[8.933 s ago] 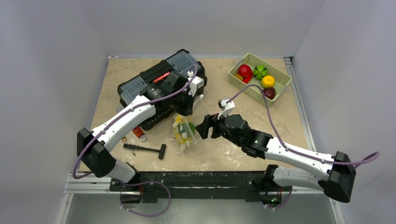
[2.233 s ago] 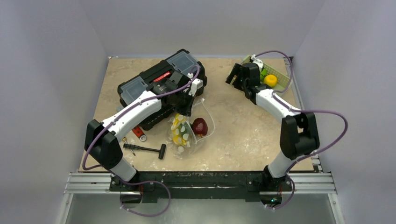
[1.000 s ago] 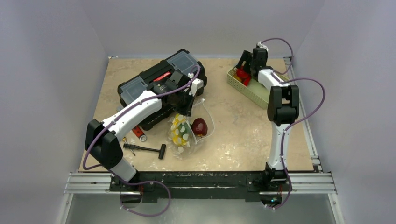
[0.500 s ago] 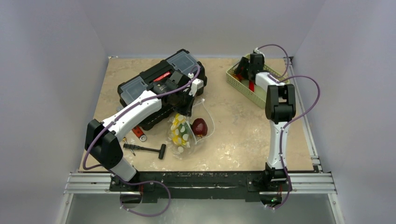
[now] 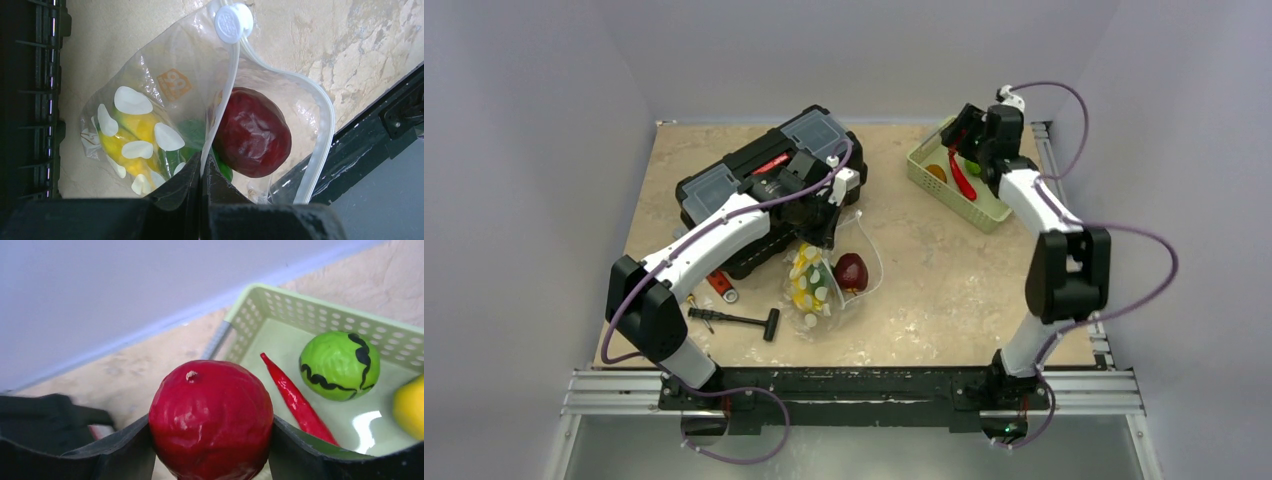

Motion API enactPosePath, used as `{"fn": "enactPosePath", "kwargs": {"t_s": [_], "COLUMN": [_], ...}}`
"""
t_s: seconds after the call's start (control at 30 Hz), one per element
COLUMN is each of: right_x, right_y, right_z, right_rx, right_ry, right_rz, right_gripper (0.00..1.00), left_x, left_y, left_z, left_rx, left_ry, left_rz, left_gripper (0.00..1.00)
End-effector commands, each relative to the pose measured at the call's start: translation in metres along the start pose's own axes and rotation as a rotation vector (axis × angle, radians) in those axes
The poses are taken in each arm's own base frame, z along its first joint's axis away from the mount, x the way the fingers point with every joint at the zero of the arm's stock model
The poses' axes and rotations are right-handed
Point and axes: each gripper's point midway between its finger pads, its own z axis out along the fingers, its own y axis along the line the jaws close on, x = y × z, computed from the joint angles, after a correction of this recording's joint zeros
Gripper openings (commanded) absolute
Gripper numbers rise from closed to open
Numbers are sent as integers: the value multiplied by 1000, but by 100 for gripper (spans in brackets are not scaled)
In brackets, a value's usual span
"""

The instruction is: Place the food in the zip-top bag and seal the zipper

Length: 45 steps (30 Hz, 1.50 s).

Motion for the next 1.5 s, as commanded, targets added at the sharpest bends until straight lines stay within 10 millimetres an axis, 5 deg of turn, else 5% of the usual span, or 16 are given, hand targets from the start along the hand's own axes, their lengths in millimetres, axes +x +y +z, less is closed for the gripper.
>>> {"fn": "enactPosePath", "kwargs": {"t_s": [0.0,0.33,0.53,0.77,1.0,1.2,1.47], "right_x": [-9,104,130,156,189,210,198], "right_y": [27,52,78,145,190,193,185], "right_z": [-79,-203,-258,-310,-313,-299,-291], "right_rx": [-116,-310,-472,-727,-745,-658,-561], "right_ry": [-129,-19,43,100,151,168,130], "right_rz": [48,-8,-58,-209,-319,-360,-353], "right_gripper": [9,3,4,6,11,20,58], "left_x": [-17,-19,-18,-19,-17,-21,-23], "left_y": [-3,-7,-9,-11,-19,-33,-45], "left_z": [-10,-13,-14,-21,-32,-47,-58], "left_rx": [19,48,54,51,52,104,162], "left_ry": [-55,-63,-59,-90,-114,-180,-219], "left_rz": [8,-3,-11,0,27,56,70], "left_gripper": [0,0,0,0,0,0,0]}}
